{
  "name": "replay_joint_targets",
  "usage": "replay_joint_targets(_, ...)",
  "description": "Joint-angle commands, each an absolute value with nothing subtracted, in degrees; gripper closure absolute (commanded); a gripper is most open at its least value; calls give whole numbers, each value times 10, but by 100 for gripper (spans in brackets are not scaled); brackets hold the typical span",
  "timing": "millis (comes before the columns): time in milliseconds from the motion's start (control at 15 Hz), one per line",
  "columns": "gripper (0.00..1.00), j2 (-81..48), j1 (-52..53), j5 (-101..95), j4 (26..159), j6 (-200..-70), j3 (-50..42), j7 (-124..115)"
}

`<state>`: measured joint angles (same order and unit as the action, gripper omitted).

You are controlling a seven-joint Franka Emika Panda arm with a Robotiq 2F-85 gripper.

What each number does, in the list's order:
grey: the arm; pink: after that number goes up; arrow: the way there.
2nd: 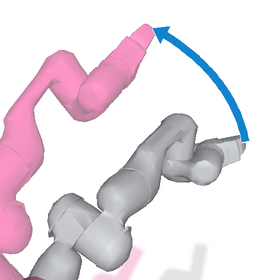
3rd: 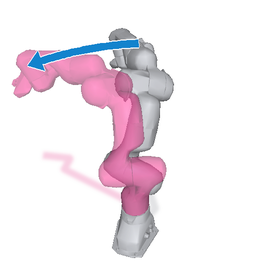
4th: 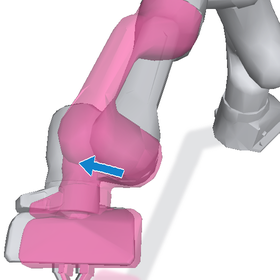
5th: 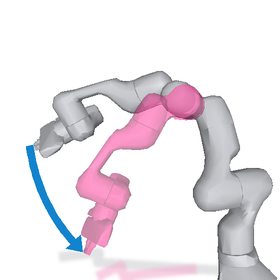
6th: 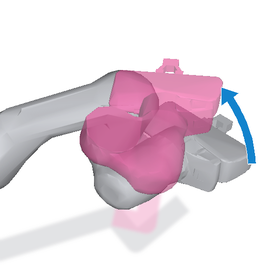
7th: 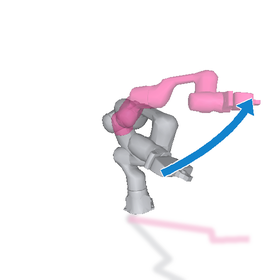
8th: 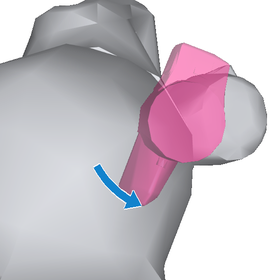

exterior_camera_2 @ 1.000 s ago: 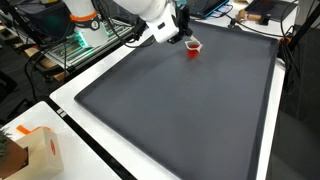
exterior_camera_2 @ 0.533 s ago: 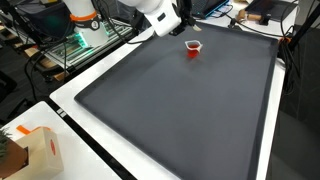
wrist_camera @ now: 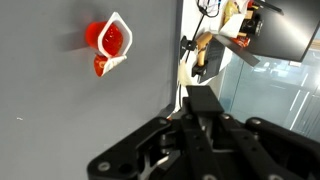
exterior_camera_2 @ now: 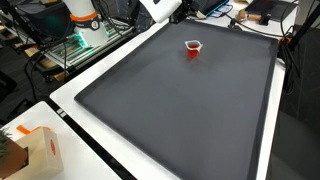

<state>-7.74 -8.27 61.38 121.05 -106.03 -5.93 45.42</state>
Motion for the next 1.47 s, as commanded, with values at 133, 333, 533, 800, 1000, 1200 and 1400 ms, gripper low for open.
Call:
replay_joint_targets(133, 97, -63, -90, 605, 1191, -1034, -72, 421)
replay_joint_targets(333, 97, -60, -90, 594, 1181, -1041, -77, 405)
replay_joint_targets(533, 97, -58, -88, 572, 1171, -1055, -82, 385)
replay_joint_targets(800, 97, -55, -88, 518, 1161, -1074, -85, 348)
replay_joint_targets(1000, 97, -53, -86, 467, 1159, -1102, -84, 317)
replay_joint_targets(1200, 97, -53, -80, 404, 1162, -1142, -79, 286)
replay_joint_targets(1400, 97, -53, -73, 340, 1163, -1173, -69, 253)
